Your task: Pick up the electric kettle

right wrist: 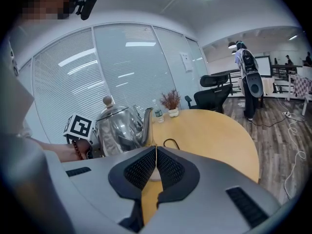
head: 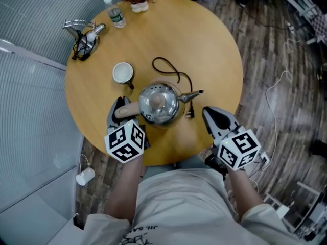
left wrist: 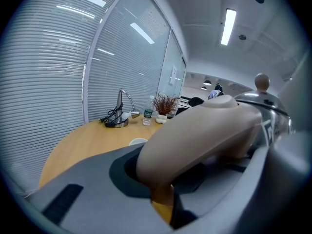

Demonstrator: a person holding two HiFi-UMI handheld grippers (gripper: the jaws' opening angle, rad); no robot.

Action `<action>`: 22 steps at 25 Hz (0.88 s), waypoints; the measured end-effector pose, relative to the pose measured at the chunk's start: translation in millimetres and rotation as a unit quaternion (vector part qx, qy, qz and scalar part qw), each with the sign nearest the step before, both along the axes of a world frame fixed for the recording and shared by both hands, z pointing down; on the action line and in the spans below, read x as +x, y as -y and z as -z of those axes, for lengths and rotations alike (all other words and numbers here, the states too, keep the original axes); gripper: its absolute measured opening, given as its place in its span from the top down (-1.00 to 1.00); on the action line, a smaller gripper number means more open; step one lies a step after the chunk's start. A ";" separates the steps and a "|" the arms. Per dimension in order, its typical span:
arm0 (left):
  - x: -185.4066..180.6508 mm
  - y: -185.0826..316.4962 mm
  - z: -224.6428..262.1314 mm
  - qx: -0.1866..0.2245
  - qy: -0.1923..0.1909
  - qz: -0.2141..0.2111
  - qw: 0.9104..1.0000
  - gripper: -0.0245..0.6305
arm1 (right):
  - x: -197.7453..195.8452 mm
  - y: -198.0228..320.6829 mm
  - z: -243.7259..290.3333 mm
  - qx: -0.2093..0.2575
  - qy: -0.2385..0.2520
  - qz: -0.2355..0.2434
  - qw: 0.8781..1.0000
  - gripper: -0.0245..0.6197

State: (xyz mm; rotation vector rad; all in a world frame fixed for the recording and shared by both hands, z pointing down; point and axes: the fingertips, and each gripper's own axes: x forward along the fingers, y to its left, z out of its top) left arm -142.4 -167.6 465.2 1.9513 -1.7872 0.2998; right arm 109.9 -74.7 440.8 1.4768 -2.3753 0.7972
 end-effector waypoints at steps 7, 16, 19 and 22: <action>-3.9 -18.4 15.5 -0.005 0.000 -0.010 1.000 0.76 | 4.3 -8.8 19.0 0.024 -0.009 -0.002 1.000 0.82; -12.2 -40.6 37.7 0.006 -0.009 -0.012 1.000 0.76 | 1.1 -19.0 41.1 0.045 -0.008 0.005 0.999 0.82; -15.7 -47.9 42.4 0.007 -0.014 -0.011 1.000 0.76 | -3.6 -21.7 44.2 0.050 -0.006 0.009 0.999 0.82; -19.2 -57.5 45.4 0.005 -0.019 -0.011 1.000 0.76 | -9.3 -26.7 47.9 0.056 -0.004 0.013 0.998 0.82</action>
